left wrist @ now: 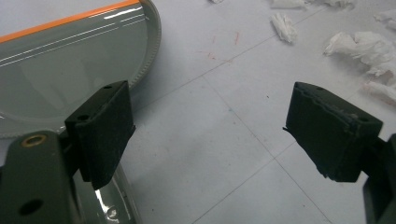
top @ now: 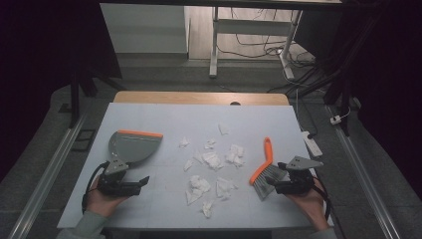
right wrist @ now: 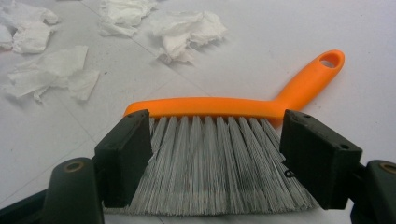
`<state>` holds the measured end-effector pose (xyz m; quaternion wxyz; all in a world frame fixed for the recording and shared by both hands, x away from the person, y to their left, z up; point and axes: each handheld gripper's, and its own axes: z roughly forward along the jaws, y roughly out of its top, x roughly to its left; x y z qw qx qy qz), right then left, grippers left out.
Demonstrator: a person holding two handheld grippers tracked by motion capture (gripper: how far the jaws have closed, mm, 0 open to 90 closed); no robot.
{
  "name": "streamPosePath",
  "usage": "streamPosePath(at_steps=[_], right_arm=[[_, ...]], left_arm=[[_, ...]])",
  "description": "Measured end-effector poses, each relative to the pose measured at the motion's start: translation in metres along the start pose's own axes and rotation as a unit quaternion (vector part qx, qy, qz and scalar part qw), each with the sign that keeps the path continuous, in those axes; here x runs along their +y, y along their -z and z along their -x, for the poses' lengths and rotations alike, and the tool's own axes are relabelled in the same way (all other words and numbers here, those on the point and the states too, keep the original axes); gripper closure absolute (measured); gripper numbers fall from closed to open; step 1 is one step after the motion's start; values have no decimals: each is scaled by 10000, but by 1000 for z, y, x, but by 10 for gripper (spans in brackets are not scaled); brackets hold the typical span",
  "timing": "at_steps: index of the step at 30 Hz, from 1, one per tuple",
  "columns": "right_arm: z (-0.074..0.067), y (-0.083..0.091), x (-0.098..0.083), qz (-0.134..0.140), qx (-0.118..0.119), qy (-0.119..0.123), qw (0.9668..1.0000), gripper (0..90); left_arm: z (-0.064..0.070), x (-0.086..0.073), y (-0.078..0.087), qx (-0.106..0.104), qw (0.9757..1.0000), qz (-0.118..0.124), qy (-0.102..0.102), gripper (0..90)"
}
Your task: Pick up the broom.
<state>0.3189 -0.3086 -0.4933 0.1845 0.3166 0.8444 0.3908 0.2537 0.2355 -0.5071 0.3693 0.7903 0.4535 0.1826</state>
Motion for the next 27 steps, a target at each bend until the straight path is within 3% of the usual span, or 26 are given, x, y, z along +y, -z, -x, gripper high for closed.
streamPosePath(at_steps=[21,27], right_arm=[[-3,1,2,-56,-78,70,9999,272],[-7,-3,9,-200,-83,181,9996,278]], left_arm=[[0,1,-4,73,9999,30,-107,162],[-1,3,-7,47,9999,36,-89,163]])
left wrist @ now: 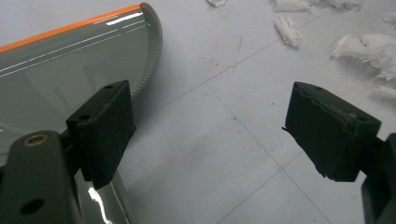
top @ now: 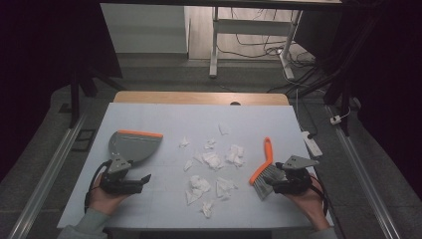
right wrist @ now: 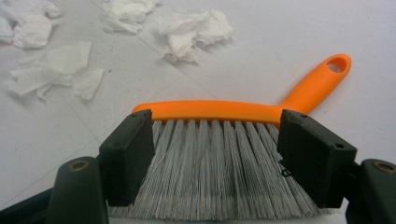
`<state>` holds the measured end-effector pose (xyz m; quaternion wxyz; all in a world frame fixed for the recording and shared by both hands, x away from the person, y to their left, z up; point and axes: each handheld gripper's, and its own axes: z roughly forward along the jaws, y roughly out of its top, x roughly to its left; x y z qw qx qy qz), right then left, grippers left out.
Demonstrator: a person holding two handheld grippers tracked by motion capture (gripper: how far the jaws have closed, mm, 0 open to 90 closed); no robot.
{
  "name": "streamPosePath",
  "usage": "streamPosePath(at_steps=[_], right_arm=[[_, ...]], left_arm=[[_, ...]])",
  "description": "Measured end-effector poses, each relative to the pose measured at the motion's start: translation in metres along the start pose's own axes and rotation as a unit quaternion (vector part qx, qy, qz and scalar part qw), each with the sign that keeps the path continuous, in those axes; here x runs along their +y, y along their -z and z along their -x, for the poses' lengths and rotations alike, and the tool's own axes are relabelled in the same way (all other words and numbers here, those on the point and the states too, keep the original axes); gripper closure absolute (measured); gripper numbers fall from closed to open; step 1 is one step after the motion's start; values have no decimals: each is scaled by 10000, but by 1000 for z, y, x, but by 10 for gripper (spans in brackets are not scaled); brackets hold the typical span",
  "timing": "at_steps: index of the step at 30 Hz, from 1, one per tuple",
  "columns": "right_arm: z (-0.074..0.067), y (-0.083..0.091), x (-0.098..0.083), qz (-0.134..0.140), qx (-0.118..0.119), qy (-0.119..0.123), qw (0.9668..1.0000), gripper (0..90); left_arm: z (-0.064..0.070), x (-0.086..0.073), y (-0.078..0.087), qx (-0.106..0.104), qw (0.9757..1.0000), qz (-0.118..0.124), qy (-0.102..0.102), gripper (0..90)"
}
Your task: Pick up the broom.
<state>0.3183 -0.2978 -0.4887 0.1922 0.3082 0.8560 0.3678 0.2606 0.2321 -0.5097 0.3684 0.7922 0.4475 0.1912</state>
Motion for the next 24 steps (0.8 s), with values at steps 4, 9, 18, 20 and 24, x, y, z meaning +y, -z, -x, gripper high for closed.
streamPosePath(at_steps=[4,9,18,20,24], right_arm=[[-2,0,5,14,-58,-15,10000,288],[-5,-2,20,-38,-103,-68,9999,292],[-11,-1,48,-320,-432,-4,9986,299],[-8,-2,55,-333,-425,-76,9985,303],[0,-6,68,-424,-378,-337,9978,305]], left_arm=[[-1,0,-1,5,10000,-2,4,163],[-2,0,1,53,10000,64,17,168],[-5,0,1,29,9999,77,72,168],[-4,0,1,40,9999,73,61,168],[-3,-1,0,38,10000,31,19,167]])
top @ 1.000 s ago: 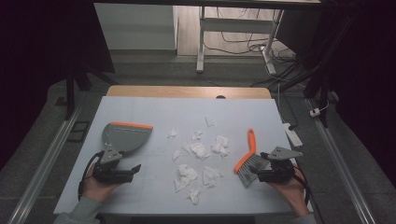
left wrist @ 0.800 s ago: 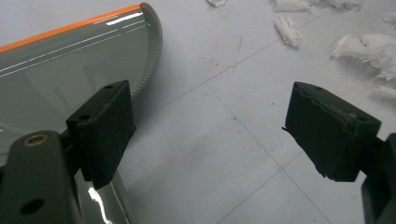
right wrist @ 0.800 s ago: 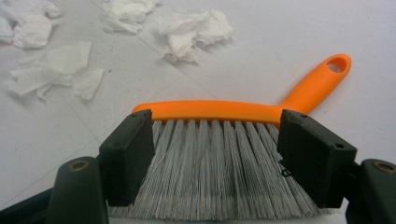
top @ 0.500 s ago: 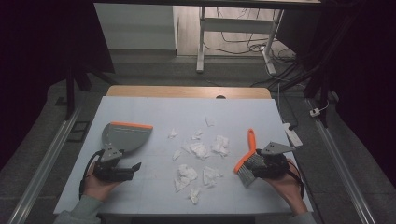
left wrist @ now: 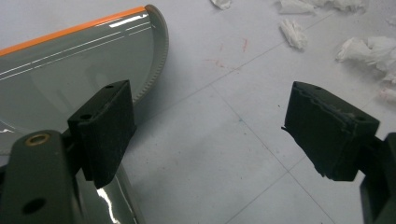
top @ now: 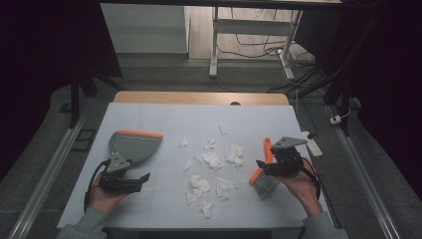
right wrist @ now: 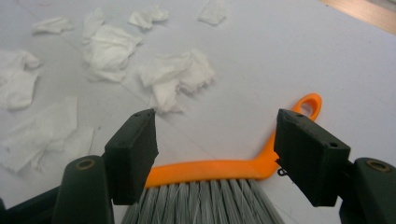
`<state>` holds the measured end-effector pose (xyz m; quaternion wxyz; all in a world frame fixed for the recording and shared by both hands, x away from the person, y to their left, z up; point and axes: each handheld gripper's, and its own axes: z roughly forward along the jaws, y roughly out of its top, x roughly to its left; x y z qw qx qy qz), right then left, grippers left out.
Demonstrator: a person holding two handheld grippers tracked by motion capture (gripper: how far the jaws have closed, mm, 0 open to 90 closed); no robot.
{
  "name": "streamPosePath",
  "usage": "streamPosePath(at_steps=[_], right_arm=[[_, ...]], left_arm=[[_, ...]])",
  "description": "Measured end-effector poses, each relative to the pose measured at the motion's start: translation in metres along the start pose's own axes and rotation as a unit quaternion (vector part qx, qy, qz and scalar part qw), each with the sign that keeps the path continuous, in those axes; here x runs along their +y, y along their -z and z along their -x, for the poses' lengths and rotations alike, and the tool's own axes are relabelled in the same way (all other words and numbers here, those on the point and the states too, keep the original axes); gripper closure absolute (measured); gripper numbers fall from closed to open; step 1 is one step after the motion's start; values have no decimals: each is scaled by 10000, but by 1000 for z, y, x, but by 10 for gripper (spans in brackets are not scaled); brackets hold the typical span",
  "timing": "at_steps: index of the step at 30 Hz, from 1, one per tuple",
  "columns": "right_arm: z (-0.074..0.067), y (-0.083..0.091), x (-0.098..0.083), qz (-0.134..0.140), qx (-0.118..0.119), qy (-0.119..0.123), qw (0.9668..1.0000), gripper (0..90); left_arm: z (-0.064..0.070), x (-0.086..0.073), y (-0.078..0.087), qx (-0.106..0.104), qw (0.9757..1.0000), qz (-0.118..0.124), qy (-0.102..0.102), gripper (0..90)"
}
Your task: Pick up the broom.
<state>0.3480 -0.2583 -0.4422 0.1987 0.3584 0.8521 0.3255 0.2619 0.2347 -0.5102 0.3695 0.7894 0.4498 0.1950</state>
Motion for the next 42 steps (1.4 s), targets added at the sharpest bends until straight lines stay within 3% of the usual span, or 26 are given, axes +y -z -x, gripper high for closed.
streamPosePath(at_steps=[8,14,26,28,29,30,32,33,34,42], right_arm=[[20,-14,25,-622,-116,-401,9972,313],[32,-23,40,-1162,-345,-684,9903,313],[54,-56,31,-2094,-463,-1559,9642,327],[55,-61,29,-2209,-463,-1624,9606,329],[55,-61,29,-2209,-463,-1624,9606,329],[56,-66,29,-2322,-491,-1681,9568,331],[57,-70,28,-2408,-486,-1796,9526,337],[57,-70,28,-2408,-486,-1796,9526,337],[57,-74,28,-2527,-488,-1910,9472,342],[58,-83,22,-2752,-681,-2162,9343,353]], left_arm=[[2,0,2,9,10000,23,-24,168],[2,0,2,8,10000,26,-28,167],[4,-2,3,-28,9999,29,-124,167],[4,-2,3,-23,9999,29,-122,167],[4,-2,3,-23,9999,29,-122,167],[5,-2,2,-30,9999,16,-133,167],[6,-2,2,-37,9999,3,-157,167],[6,-2,2,-37,9999,3,-157,167],[6,-2,2,-55,9998,5,-171,167],[5,-3,2,-120,9997,40,-199,168]])
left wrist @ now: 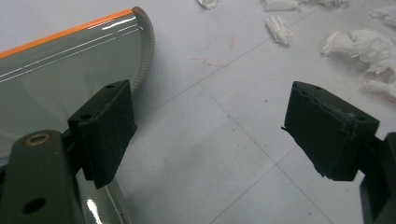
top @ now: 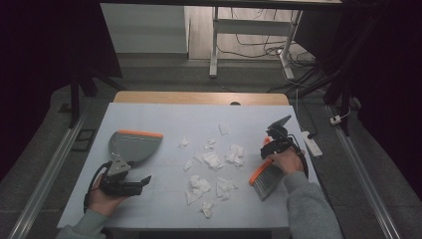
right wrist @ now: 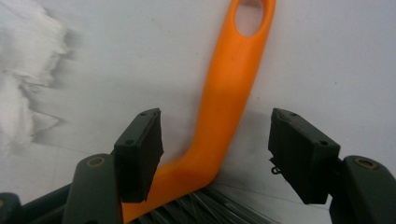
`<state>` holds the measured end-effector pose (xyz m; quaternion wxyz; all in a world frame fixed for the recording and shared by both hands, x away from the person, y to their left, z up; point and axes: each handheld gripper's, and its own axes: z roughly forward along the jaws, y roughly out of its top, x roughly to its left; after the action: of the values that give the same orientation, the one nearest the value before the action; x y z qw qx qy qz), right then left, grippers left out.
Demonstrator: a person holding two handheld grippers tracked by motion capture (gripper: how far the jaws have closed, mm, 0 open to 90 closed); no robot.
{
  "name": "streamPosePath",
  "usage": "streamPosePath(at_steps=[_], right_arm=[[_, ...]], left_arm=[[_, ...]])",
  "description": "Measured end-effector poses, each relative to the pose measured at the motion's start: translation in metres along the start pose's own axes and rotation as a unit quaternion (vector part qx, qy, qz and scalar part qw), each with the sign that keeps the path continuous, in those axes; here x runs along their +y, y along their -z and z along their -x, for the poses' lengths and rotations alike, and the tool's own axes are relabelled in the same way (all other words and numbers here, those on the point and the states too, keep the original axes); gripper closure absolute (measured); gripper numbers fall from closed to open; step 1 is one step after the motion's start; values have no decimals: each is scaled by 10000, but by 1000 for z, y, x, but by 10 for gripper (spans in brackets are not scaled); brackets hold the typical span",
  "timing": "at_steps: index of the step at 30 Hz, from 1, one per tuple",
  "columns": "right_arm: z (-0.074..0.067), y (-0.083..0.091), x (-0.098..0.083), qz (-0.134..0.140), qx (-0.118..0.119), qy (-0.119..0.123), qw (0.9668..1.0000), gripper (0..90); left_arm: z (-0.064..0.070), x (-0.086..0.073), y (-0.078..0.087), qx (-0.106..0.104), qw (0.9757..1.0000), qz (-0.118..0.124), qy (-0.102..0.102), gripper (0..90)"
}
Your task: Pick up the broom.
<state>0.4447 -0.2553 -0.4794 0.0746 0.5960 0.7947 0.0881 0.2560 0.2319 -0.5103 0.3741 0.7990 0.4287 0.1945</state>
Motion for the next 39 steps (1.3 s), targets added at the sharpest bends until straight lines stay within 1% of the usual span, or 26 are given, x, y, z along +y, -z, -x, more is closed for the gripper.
streamPosePath(at_steps=[2,4,8,9,11,13,14,16,19,21,22,24,26,28,29,30,31,34,35,36,39], right_arm=[[1,-2,0,-75,-44,3,10000,364],[0,-3,0,-102,-35,-15,9999,375],[-3,-8,-1,-256,16,-140,9996,431],[-4,-9,-1,-260,-32,-147,9995,446],[-6,-9,-1,-272,-213,-114,9993,507],[-8,-8,-2,-309,-216,-181,9991,577],[-10,-8,-2,-334,-265,-179,9989,585],[-13,-8,-3,-315,-328,-248,9987,612],[-14,-8,-3,-280,-333,-352,9984,674],[-16,-8,-5,-220,-337,-360,9985,703],[-17,-8,-5,-236,-375,-305,9985,704],[-18,-8,-5,-214,-384,-281,9986,707],[-17,-7,-5,-192,-346,-70,9992,709],[-13,-7,-6,-168,-187,89,9996,710],[-10,-6,-6,-172,-163,136,9996,710],[-7,-5,-7,-184,-191,225,9994,711],[-4,-4,-8,-137,-161,274,9994,711],[4,4,-10,-17,100,343,9994,712],[5,7,-11,35,144,429,9990,712],[7,11,-12,132,228,449,9986,712],[13,20,-15,304,490,504,9971,712]], left_arm=[[0,0,0,-5,10000,3,-14,168],[0,0,0,-5,10000,11,-11,168],[0,0,0,-14,10000,-4,-9,168],[1,0,0,-13,10000,-13,-23,168],[1,0,-1,-5,10000,-16,-21,168],[2,0,-1,2,10000,-25,-21,168],[2,0,-1,3,10000,-23,-13,168],[2,0,-1,5,10000,-32,-20,168],[2,0,-1,8,10000,-39,-35,168],[3,0,-1,9,10000,-32,-43,168],[3,0,-1,8,10000,-28,-43,168],[3,0,0,11,10000,-24,-40,168],[2,-1,0,15,10000,-20,-42,168],[2,-1,0,30,10000,-26,-40,167],[2,-1,0,30,10000,-26,-31,167],[1,-1,0,33,10000,-27,-22,168],[1,-1,-1,33,10000,-38,-22,168],[2,0,-2,41,10000,-69,-32,167],[2,0,-2,42,10000,-72,-34,167],[2,0,-2,51,10000,-71,-35,167],[3,0,-2,71,9999,-69,-35,167]])
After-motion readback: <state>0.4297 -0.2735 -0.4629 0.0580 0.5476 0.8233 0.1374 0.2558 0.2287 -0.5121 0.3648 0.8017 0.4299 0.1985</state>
